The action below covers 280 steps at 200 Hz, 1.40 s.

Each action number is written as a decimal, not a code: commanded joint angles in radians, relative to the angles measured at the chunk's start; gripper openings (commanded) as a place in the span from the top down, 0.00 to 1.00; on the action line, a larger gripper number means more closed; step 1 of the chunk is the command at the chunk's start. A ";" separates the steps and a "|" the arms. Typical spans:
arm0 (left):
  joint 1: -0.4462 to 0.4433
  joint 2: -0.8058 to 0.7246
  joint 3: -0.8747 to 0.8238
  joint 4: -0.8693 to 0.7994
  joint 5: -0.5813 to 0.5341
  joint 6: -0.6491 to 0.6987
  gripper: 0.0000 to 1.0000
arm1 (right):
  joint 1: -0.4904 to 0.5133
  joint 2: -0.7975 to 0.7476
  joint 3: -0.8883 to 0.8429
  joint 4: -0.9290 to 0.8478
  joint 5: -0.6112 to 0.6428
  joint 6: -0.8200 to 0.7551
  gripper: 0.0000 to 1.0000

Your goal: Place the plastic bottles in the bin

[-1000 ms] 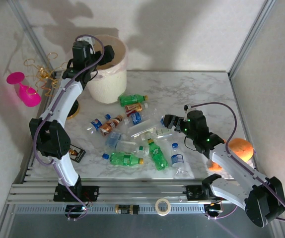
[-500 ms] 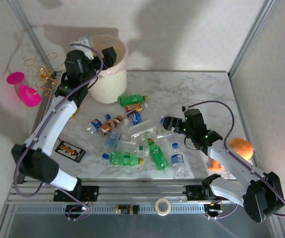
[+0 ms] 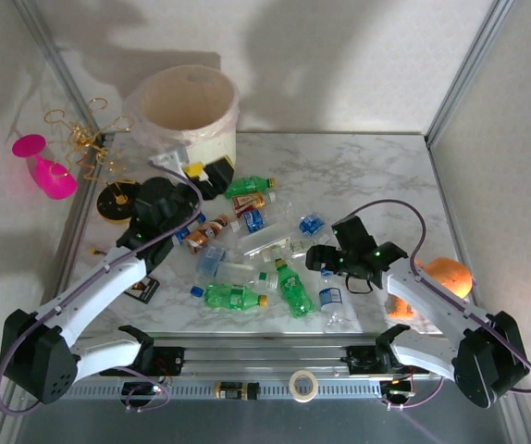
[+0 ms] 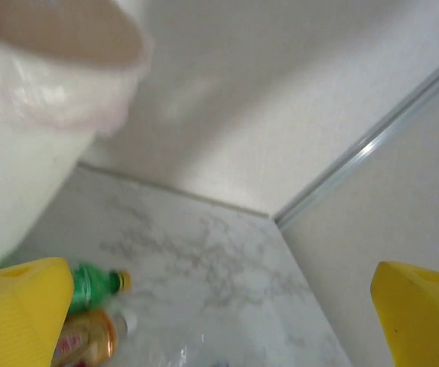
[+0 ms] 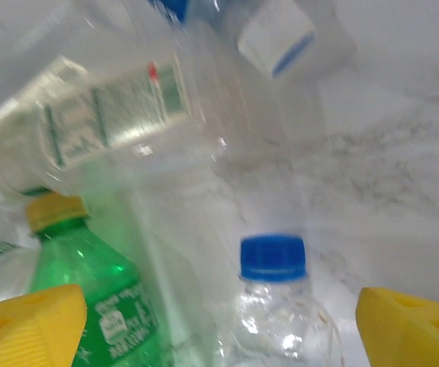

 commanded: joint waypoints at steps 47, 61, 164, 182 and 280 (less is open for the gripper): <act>-0.193 -0.003 -0.176 0.107 -0.135 -0.047 0.00 | 0.063 0.123 -0.002 -0.151 0.039 0.082 0.14; -0.227 0.015 -0.200 0.134 -0.177 -0.060 0.00 | 0.065 0.129 -0.003 -0.154 0.049 0.095 0.15; -0.249 0.130 -0.152 0.075 -0.214 -0.054 0.00 | 0.066 0.150 -0.120 0.014 -0.001 0.185 0.41; -0.249 0.119 -0.164 0.083 -0.223 -0.061 0.00 | 0.066 0.143 -0.101 -0.007 0.017 0.178 0.46; -0.248 0.017 -0.196 0.139 -0.146 -0.021 0.00 | 0.045 0.036 0.212 0.098 0.019 0.039 0.56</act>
